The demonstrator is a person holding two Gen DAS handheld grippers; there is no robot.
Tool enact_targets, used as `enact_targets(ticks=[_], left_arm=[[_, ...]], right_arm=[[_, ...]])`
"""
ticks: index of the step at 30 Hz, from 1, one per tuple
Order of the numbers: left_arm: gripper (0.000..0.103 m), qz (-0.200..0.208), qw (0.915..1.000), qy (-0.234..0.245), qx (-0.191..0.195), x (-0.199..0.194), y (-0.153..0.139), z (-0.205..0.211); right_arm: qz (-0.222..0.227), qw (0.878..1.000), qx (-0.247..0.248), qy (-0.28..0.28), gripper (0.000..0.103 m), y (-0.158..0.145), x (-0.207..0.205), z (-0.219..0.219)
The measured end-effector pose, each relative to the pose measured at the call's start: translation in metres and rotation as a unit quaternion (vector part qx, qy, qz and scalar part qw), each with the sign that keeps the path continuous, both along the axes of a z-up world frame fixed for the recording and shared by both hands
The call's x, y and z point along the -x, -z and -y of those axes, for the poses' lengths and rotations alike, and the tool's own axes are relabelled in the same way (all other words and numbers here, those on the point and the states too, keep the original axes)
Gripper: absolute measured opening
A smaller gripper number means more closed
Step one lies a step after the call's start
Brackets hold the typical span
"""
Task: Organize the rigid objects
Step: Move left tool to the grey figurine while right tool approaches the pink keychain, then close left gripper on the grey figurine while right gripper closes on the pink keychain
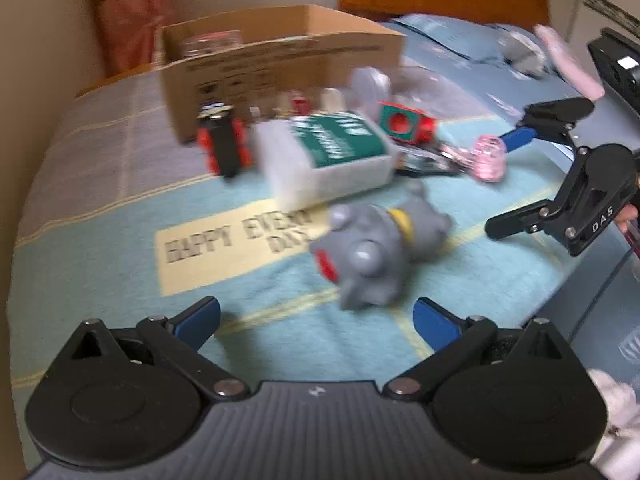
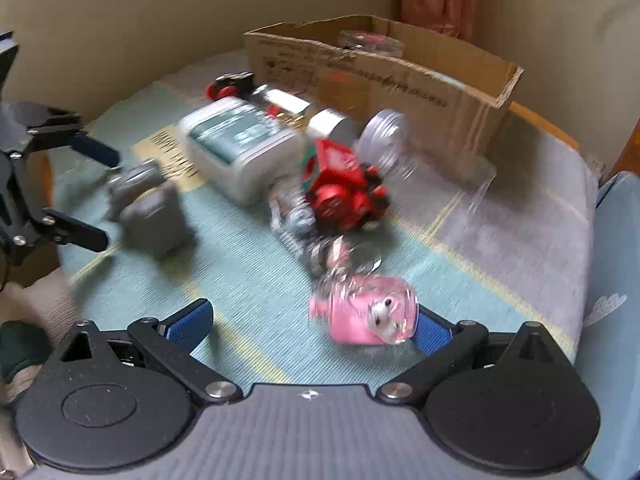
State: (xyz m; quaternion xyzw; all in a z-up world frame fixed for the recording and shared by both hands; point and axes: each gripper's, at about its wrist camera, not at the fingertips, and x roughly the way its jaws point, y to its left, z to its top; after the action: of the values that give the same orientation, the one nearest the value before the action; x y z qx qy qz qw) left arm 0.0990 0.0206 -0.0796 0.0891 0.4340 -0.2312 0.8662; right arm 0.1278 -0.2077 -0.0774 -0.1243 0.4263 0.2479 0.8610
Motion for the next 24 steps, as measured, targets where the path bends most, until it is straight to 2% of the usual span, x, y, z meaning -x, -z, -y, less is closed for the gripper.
enact_targets(ticks=[5, 9, 13, 18, 20, 24], left_arm=[[0.102, -0.005, 0.9986, 0.046, 0.023, 0.005, -0.007, 0.016], [0.102, -0.015, 0.9984, 0.037, 0.039, -0.004, -0.009, 0.028], [0.099, -0.022, 0.999, 0.022, 0.032, -0.015, -0.005, 0.041], [0.097, -0.028, 0.9988, -0.005, 0.041, -0.027, -0.001, 0.046], [0.093, -0.028, 0.9986, -0.02, 0.039, -0.03, -0.001, 0.046], [0.076, -0.021, 0.9985, -0.038, 0.034, -0.031, -0.003, 0.041]], right_arm=[[0.004, 1.0, 0.002, 0.0, 0.103, 0.001, 0.02, -0.006], [0.013, 1.0, 0.004, 0.008, 0.103, 0.002, 0.024, -0.007], [0.02, 1.0, 0.0, 0.017, 0.103, 0.004, 0.023, -0.006], [0.027, 0.999, -0.006, 0.021, 0.103, 0.005, 0.024, -0.006], [0.031, 0.999, -0.006, 0.024, 0.103, 0.005, 0.024, -0.006], [0.042, 0.998, -0.007, 0.042, 0.097, 0.002, 0.022, -0.003]])
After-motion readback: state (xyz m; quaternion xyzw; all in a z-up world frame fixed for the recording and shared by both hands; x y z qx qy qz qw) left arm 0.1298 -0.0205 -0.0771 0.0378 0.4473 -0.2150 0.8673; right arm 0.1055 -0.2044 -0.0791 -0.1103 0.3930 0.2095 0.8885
